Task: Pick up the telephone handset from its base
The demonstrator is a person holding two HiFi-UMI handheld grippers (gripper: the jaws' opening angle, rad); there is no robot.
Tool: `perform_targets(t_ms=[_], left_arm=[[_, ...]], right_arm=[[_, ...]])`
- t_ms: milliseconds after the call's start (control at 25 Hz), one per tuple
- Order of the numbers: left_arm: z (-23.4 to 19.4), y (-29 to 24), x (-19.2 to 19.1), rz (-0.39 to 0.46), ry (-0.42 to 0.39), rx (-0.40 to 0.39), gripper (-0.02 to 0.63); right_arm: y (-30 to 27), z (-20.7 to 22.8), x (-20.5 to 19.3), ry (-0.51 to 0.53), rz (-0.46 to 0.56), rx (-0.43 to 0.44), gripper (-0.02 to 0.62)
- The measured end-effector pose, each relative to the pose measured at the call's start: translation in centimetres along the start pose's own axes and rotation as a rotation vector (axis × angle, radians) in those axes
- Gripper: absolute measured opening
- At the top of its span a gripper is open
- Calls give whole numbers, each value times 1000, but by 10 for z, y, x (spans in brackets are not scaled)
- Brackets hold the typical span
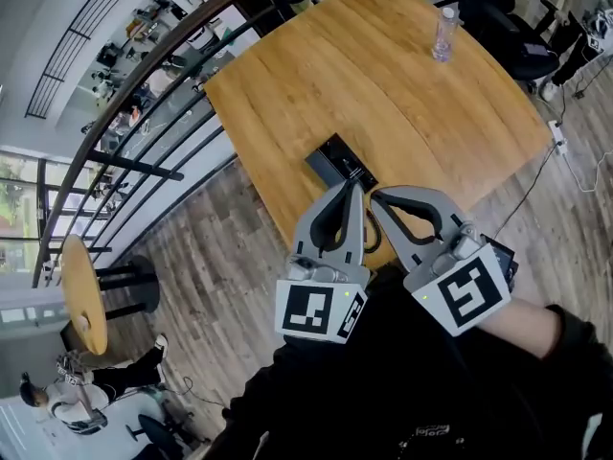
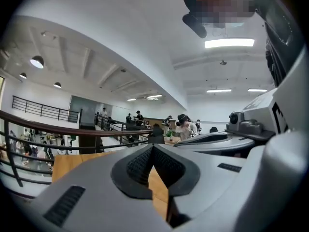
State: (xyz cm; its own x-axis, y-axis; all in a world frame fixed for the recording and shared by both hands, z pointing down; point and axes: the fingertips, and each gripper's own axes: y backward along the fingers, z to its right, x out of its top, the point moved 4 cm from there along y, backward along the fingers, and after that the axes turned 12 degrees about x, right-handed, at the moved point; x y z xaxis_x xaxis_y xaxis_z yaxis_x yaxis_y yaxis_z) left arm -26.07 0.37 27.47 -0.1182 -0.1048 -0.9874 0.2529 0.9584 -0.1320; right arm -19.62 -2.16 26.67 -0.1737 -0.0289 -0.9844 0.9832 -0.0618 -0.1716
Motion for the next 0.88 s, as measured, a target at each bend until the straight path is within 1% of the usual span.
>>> perform_targets(t_ms=[200, 360, 480, 600, 680, 760, 800, 880], left_arm=[[-34, 21, -11, -13, 39, 29, 5], [-58, 34, -18, -36, 74, 71, 5], [-77, 40, -24, -51, 117, 118, 5], [-95, 45, -35, -78, 164, 161, 5], [-110, 48, -38, -89, 178, 208, 5], [-125, 50, -38, -91, 186, 270, 5], [-129, 49, -39, -91, 193, 295, 5], [-134, 44, -43, -94, 200, 327, 5]], right_arm=[[-34, -29, -5, 26, -30, 52, 17], [-57, -40, 0, 36, -51, 97, 17], [-75, -48, 1, 46, -72, 146, 17], [-95, -53, -5, 26, -92, 200, 17], [-110, -55, -3, 26, -84, 239, 17], [-123, -54, 3, 59, -70, 280, 17], [-126, -51, 3, 72, -76, 295, 17], [-130, -45, -6, 47, -118, 307, 17]])
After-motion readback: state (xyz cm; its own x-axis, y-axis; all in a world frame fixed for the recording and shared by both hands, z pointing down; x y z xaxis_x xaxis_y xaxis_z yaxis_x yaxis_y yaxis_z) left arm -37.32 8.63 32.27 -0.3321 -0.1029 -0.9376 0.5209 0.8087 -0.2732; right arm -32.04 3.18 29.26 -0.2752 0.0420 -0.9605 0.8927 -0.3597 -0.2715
